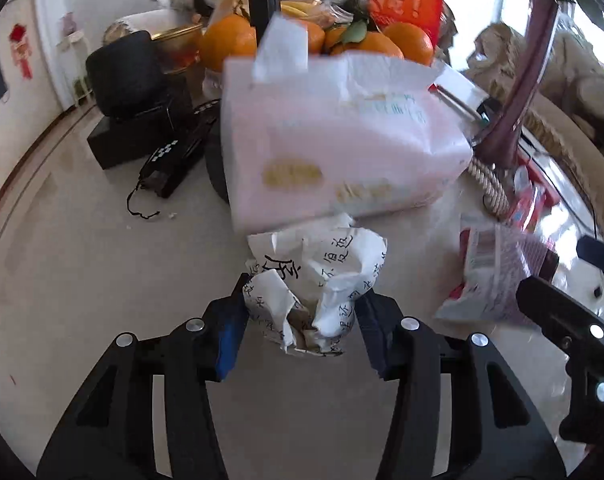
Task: Collect trash
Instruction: 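Grasp the crumpled white paper with the left tool while the right tool grasps the printed wrapper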
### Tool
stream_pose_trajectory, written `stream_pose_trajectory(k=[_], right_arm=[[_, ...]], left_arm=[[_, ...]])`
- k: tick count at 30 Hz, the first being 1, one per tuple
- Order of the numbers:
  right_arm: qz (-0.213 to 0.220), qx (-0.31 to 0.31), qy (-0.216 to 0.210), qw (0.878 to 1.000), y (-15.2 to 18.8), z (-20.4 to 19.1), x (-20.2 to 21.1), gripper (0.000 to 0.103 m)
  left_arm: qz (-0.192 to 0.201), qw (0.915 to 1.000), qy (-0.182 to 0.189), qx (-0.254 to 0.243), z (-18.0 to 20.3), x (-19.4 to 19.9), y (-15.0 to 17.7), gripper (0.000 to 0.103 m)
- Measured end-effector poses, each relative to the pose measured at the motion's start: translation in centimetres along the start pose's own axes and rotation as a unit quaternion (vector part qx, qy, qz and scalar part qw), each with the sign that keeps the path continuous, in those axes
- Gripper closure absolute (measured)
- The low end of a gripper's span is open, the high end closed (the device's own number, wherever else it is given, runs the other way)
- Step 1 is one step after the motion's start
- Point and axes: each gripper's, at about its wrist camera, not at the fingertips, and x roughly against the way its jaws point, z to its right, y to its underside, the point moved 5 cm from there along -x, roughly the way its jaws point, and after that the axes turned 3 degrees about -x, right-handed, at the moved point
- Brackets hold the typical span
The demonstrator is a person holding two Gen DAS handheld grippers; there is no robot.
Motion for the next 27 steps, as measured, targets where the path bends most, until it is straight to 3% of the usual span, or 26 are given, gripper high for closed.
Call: stream_pose_trajectory(k=[8, 10, 13, 15, 16, 20, 22, 27], right_arm=[[-0.011, 0.043, -0.003, 0.999, 0.7, -2.5, -1.5, 0.012], [-0.020, 0.056, 0.002, 0.998, 1.1, -3.1, -2.1, 0.036], [-0.022, 0.041, -0.016, 0.999, 1.4, -3.3, -2.0, 0.063], [-0.023, 0.031, -0.021, 0.999, 1.6, -3.3, -1.5, 0.075], [-0.020, 0.024, -0.045, 0.998, 1.8, -3.5, -0.7, 0.080], [0.009, 0.049, -0.073, 0.996, 2.6, -4.4, 2.7, 0.081], [0.020, 0.052, -0.064, 0.996, 3.1, -3.9, 4.5, 0.081], [0.015, 0.031, -0.105, 0.994, 6.7, -2.7, 8.6, 0.081]], left_arm=[[0.007, 0.9991, 0.040, -0.009, -3.4, 2.1, 2.3, 0.057], [0.008, 0.9990, 0.044, -0.008, -4.1, 2.5, 2.8, 0.057], [0.007, 0.9983, 0.057, -0.008, -4.6, 2.6, 2.9, 0.057], [0.008, 0.9980, 0.061, -0.011, -4.8, 2.6, 2.9, 0.057], [0.009, 0.9979, 0.063, -0.011, -4.9, 2.7, 3.0, 0.057], [0.016, 0.9966, 0.081, -0.004, -5.2, 3.7, 3.7, 0.058], [0.016, 0.9962, 0.086, -0.003, -5.2, 4.4, 4.2, 0.058], [0.023, 0.9939, 0.108, -0.006, -5.2, 7.6, 6.5, 0.058]])
